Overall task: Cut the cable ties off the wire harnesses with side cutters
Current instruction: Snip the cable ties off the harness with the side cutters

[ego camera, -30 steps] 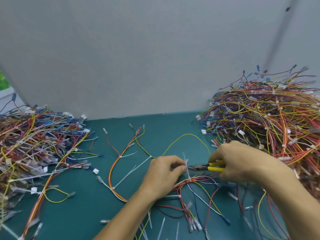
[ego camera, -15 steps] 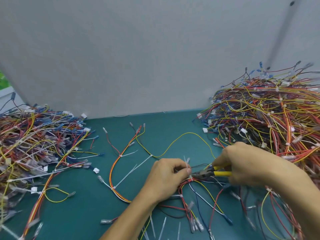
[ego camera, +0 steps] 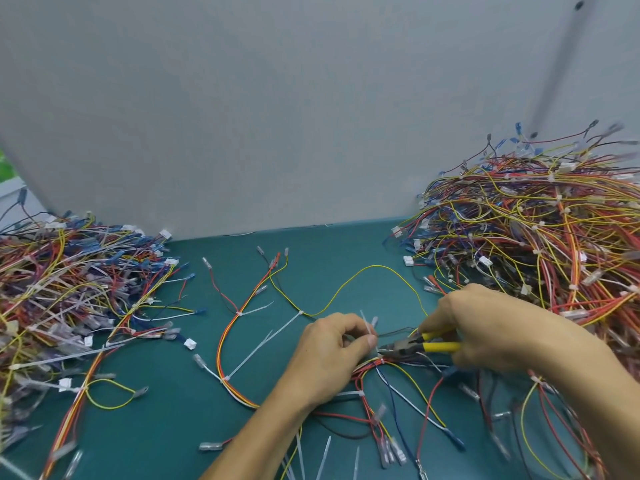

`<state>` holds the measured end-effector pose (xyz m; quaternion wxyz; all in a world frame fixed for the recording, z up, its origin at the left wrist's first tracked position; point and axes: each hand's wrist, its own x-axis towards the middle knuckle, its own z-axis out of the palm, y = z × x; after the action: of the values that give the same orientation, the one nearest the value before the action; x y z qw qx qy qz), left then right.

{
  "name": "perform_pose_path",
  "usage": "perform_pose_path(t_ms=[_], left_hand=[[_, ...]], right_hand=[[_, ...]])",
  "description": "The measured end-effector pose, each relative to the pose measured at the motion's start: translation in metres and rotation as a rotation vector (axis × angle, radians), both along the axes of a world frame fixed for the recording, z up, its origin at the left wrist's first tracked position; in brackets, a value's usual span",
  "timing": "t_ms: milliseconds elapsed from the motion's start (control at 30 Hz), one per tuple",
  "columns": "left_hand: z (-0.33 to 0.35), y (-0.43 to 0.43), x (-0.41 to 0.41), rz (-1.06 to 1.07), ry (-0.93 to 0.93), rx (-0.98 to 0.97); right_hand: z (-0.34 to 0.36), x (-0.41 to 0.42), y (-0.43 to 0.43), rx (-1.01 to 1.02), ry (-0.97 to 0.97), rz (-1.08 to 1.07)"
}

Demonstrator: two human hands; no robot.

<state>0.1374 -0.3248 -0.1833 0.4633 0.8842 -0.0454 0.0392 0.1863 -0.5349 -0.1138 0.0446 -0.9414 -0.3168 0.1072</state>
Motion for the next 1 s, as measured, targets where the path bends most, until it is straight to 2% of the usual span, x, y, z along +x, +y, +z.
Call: perform_pose_path(t_ms=[267,500,767,833,933,1000], left_hand=[[0.0,0.0,0.0,-0.003,0.024,-0.035],[0.002,-0.002,-0.001,0.006,0.022,-0.007],[0.003,-0.003,-0.001,0.018,0.038,-0.038],[0.006,-0.002,-0.002,0.028,0.044,-0.104],[0.015,0.004,-0.003,0.094,0.056,-0.38],[0.022,0.012,-0.004,0.144,0.043,-0.484]], right_hand=[[-0.002,0.0,0.0,-0.002,0.03,0.007],[-0.001,-0.001,0.004,-0.082,-0.09,0.004],[0.001,-0.009,0.007,-0.147,-0.095,-0.036],[0.001,-0.008,0.007,-0.143,-0.09,-0.041],[0.003,-0.006,0.002,-0.135,-0.126,-0.068],[0.008,-0.004,-0.001,-0.123,-0.149,-0.088]])
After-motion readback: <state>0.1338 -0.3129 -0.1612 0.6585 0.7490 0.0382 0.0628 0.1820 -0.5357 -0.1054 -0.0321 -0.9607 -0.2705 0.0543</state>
